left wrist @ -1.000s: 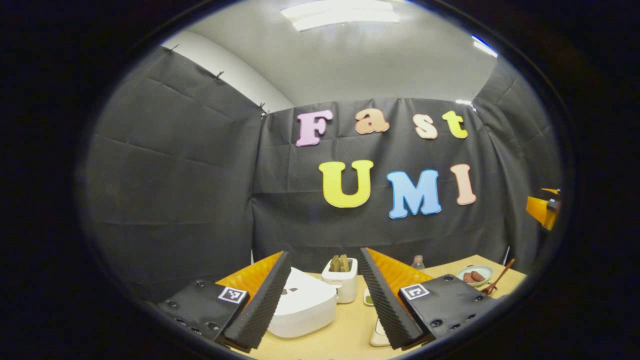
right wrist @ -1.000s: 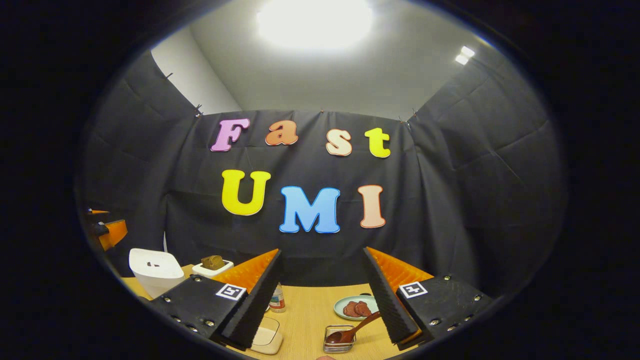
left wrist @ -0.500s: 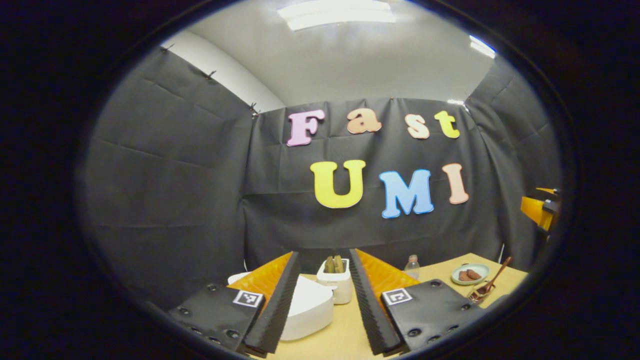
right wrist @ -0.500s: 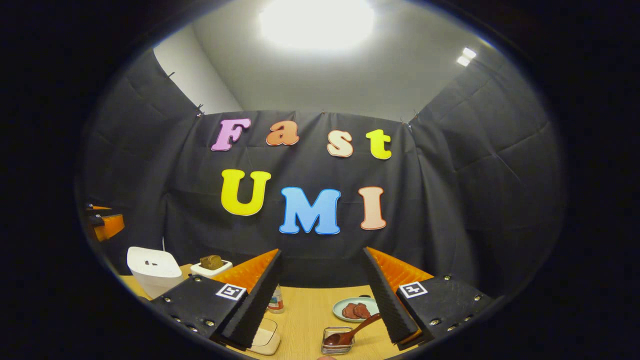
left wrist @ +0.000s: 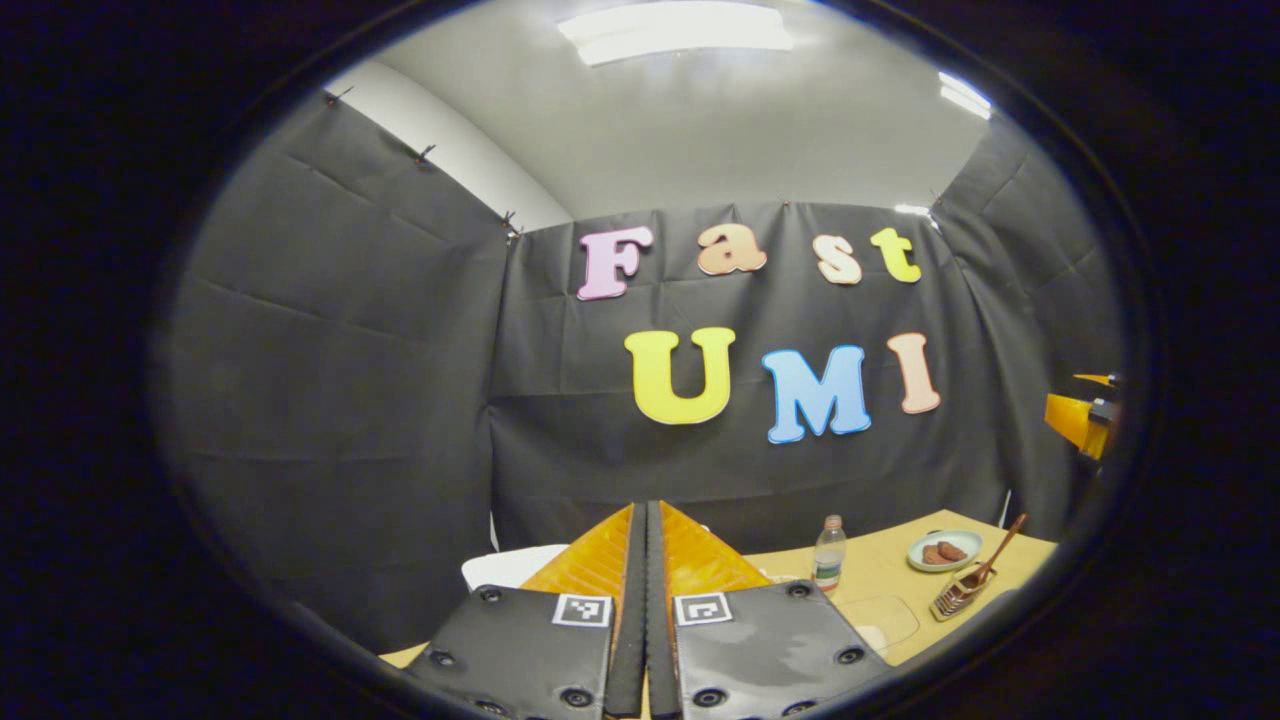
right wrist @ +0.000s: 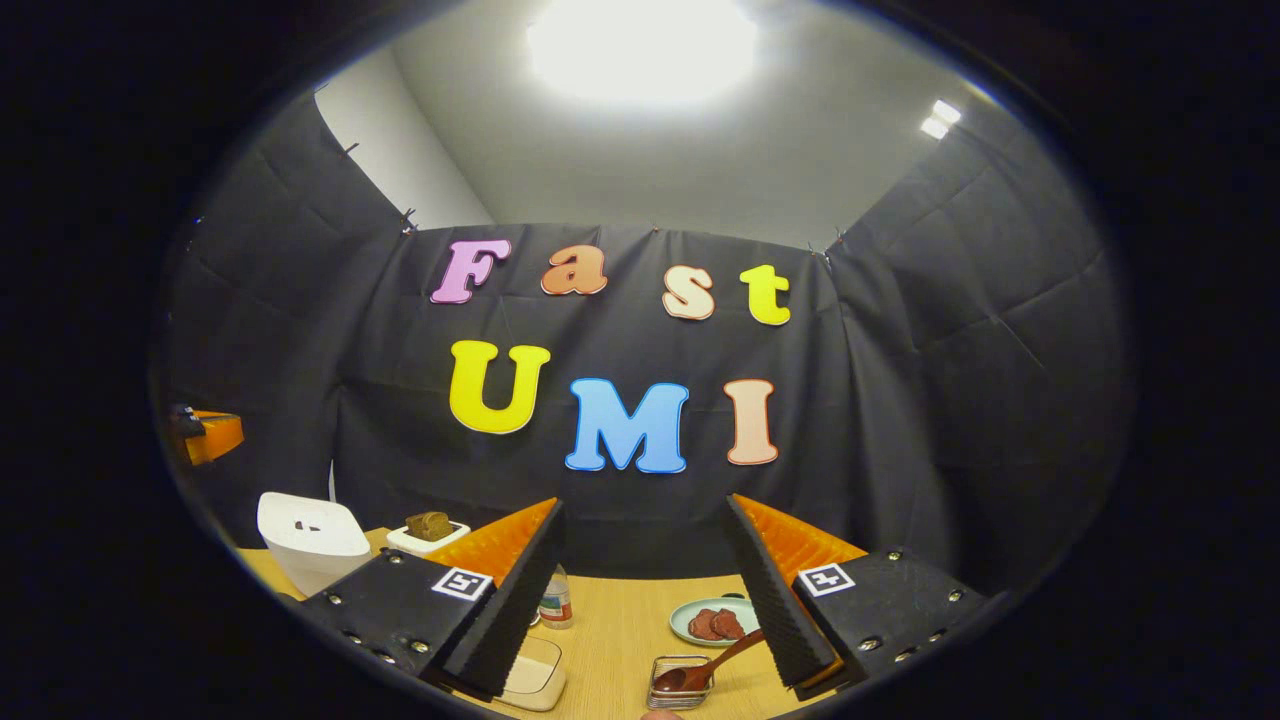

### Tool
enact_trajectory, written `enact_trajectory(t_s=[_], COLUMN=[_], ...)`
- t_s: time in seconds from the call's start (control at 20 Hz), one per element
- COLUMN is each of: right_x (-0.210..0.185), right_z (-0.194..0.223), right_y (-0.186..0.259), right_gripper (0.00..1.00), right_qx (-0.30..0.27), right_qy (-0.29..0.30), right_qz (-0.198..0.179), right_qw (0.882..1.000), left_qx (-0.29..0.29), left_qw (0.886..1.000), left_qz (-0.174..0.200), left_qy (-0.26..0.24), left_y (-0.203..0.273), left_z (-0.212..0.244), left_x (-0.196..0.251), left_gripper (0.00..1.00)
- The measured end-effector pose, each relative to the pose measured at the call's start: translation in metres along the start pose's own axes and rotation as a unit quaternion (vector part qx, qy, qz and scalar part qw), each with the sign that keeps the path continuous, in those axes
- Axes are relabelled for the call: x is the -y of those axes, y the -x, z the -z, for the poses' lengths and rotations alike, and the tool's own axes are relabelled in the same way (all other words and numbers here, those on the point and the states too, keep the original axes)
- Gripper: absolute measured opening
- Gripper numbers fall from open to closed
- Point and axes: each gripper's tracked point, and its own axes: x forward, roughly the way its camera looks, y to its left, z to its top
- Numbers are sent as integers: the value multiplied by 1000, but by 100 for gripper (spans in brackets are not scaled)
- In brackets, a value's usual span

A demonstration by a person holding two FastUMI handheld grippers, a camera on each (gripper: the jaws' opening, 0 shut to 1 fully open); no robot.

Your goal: Close the left gripper, press the button to open the rice cooker; take a wooden spoon from the chopstick holder with the right hand, scoop a spoonful of rice and pour it into the rice cooker, then put the wooden spoon back into the chopstick holder.

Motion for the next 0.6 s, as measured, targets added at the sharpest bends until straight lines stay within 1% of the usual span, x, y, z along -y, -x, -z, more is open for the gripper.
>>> enact_trajectory(t_s=[0.05, 0.2, 0.4, 0.45, 0.5, 0.6], right_x=[-1, -4, -8, -6, -4, 0], right_z=[1, 0, 1, 2, 2, 2], right_y=[1, 5, 15, 17, 18, 20], right_gripper=[95, 96, 95, 95, 95, 95], right_qx=[-2, -4, -11, -12, -14, -16], right_qy=[2, 1, -5, -5, -3, 0], right_qz=[0, 3, 5, 9, 15, 28], right_qw=[1000, 1000, 1000, 1000, 1000, 999], left_qx=[1, -8, -17, -20, -25, -32], left_qw=[1000, 1000, 1000, 1000, 1000, 999], left_qz=[-7, -5, -3, -5, -4, -1], left_qy=[3, 18, 19, 18, 18, 18], left_y=[0, -1, -18, -25, -33, -46], left_z=[1, 10, 20, 23, 29, 40], left_x=[-9, -16, -37, -43, -45, -52], left_gripper=[9, 9, 8, 11, 9, 9])
